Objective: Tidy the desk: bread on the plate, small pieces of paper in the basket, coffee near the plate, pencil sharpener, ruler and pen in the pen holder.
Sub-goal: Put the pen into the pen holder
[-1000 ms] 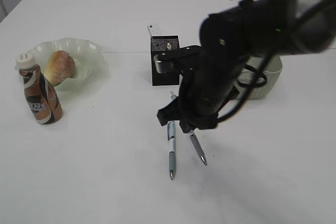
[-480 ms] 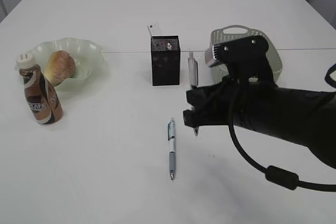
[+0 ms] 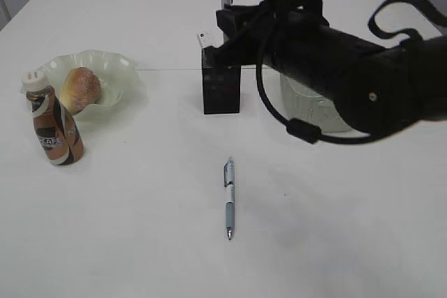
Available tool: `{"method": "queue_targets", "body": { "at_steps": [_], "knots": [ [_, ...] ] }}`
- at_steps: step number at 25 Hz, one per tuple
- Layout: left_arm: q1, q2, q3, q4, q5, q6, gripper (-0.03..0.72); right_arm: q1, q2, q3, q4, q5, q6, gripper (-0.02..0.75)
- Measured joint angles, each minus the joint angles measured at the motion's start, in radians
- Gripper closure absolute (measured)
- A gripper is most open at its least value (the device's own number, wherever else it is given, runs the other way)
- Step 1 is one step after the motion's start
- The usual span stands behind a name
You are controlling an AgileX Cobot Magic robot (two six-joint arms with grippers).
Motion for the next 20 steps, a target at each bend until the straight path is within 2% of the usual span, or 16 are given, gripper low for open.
{"method": "queue_targets", "body": {
  "at_steps": [8, 14, 20],
  "knots": [
    [0.000, 0.000, 0.000, 0.011, 0.000, 0.000, 0.391, -0.124, 0.235, -0.327, 0.026, 0.057, -0.019, 0.678],
    [0.000, 0.000, 0.000, 0.026, 0.000, 0.000, 0.391, -0.134, 0.398, -0.527, 0.028, 0.149, -0.011, 0.678],
    [0.000, 0.000, 0.000, 0.026, 0.000, 0.000, 0.391, -0.134, 0.501, -0.644, 0.028, 0.227, 0.005, 0.678]
  ]
}}
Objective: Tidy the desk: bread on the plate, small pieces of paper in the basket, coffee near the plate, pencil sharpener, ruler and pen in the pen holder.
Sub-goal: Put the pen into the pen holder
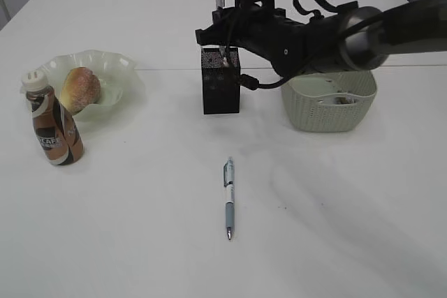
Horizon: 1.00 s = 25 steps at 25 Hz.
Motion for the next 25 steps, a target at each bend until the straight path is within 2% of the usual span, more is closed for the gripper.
{"method": "queue_targets", "body": {
  "at_steps": [9, 12, 19, 22, 25],
  "knots": [
    [0.000, 0.000, 0.000, 0.010, 0.000, 0.000, 0.392, 0.000, 0.064, -0.081, 0.000, 0.064, 0.002, 0.661],
    [0.000, 0.000, 0.000, 0.010, 0.000, 0.000, 0.393, 0.000, 0.068, -0.082, 0.000, 0.079, 0.002, 0.617],
    [0.000, 0.000, 0.000, 0.010, 0.000, 0.000, 0.392, 0.000, 0.068, -0.089, 0.000, 0.105, 0.002, 0.404],
    [0.000, 0.000, 0.000, 0.010, 0.000, 0.000, 0.393, 0.000, 0.068, -0.098, 0.000, 0.131, 0.002, 0.378],
    [0.000, 0.000, 0.000, 0.010, 0.000, 0.000, 0.394, 0.000, 0.063, -0.130, 0.000, 0.232, 0.002, 0.372]
  ]
}}
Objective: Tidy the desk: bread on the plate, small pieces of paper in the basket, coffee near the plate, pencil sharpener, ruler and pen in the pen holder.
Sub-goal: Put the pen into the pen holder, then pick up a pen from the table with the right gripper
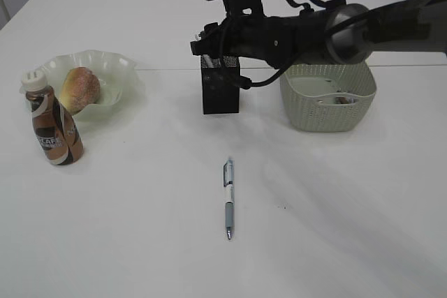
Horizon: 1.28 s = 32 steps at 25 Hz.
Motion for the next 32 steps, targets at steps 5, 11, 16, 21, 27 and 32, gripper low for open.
{"method": "queue_targets", "body": {
  "at_steps": [5, 11, 16, 21, 27, 32],
  "knots": [
    [0.000, 0.000, 0.000, 0.002, 0.000, 0.000, 0.396, 0.000, -0.089, -0.057, 0.000, 0.234, 0.002, 0.372],
    [0.000, 0.006, 0.000, 0.010, 0.000, -0.058, 0.396, 0.000, -0.243, -0.092, 0.062, 0.656, 0.054, 0.372],
    [0.000, 0.018, 0.000, 0.012, 0.000, -0.120, 0.397, 0.000, -0.287, -0.096, 0.086, 1.042, 0.203, 0.372],
    [0.000, 0.043, 0.000, 0.012, 0.000, -0.183, 0.397, 0.000, -0.283, -0.100, 0.098, 1.265, 0.291, 0.372],
    [0.000, 0.099, 0.000, 0.012, 0.000, -0.208, 0.396, 0.004, -0.189, -0.102, 0.100, 1.321, 0.437, 0.420],
    [0.000, 0.154, 0.000, 0.022, 0.000, -0.210, 0.397, 0.063, -0.103, -0.102, 0.080, 1.322, 0.518, 0.428]
  ]
}}
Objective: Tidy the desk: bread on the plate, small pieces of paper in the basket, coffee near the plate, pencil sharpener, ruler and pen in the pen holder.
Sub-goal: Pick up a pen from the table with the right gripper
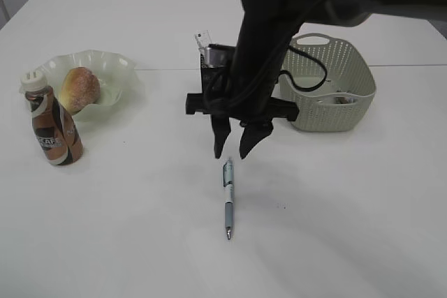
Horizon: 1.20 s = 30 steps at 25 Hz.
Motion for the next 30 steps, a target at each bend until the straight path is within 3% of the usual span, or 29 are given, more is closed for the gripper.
{"method": "queue_targets", "body": {
  "at_steps": [5, 30],
  "knots": [
    [0.000, 0.032, 0.000, 0.006, -0.004, 0.000, 0.397, 0.068, 0.064, 0.000, -0.036, 0.000, 0.027, 0.428],
    [0.000, 0.032, 0.000, 0.022, -0.004, -0.002, 0.397, 0.071, 0.163, -0.002, -0.092, -0.027, 0.038, 0.428]
  ]
}}
